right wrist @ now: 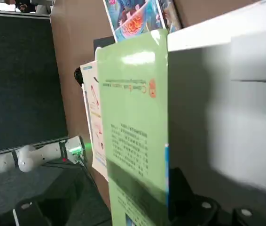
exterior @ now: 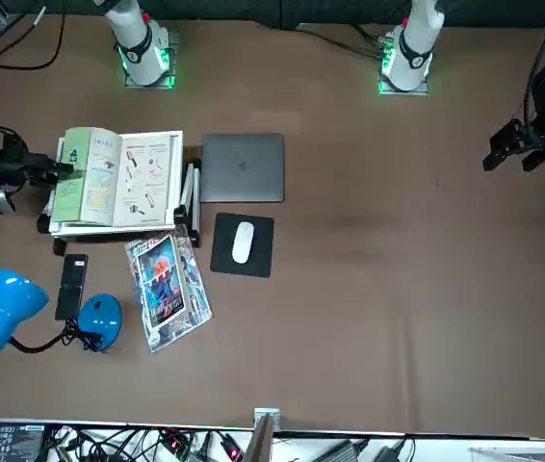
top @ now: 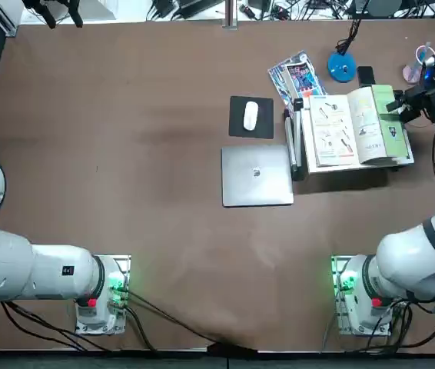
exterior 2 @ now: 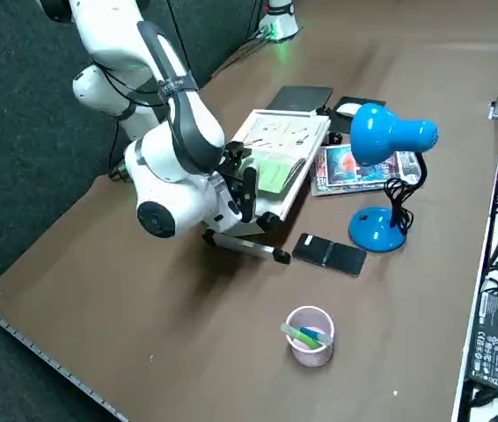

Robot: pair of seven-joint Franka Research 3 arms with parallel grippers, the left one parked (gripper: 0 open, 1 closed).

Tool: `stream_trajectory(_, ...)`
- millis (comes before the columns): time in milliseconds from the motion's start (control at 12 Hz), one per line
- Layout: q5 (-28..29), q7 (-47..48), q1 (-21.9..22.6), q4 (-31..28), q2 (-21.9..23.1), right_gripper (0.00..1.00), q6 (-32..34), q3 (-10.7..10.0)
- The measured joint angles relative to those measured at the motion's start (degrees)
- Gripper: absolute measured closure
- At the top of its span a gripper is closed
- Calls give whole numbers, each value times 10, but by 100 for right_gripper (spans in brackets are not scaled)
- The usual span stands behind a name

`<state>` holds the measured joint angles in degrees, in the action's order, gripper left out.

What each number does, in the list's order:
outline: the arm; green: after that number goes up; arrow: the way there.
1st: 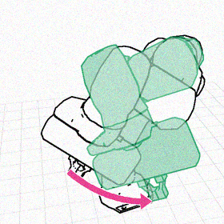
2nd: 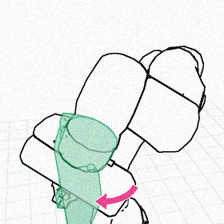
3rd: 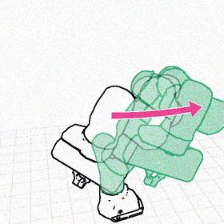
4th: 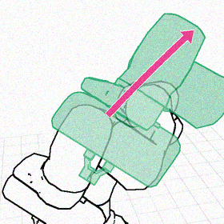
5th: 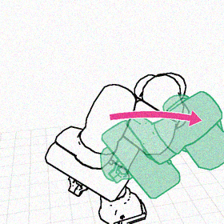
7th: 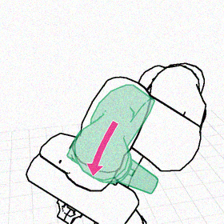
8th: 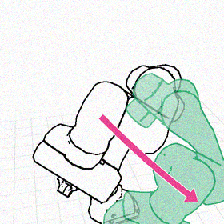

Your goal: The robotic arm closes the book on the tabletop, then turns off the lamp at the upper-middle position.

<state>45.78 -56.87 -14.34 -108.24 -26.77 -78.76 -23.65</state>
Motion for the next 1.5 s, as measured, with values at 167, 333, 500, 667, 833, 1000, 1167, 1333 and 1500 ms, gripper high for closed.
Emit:
stream_trajectory(167,0,3,0,0,8,0,6,0)
stream_trajectory(333,0,13,0,0,18,0,8,0)
stream_trajectory(500,0,32,3,0,32,0,14,-1)
stream_trajectory(667,-1,55,7,0,49,0,18,-1)
stream_trajectory(833,-3,72,15,0,62,0,19,-1)
stream_trajectory(1000,-4,81,27,0,67,0,19,-1)
stream_trajectory(1167,-4,107,49,0,68,3,18,-1)
stream_trajectory(1333,-11,132,64,0,70,19,16,-1)
stream_trajectory(1500,-22,172,82,1,82,19,8,-1)
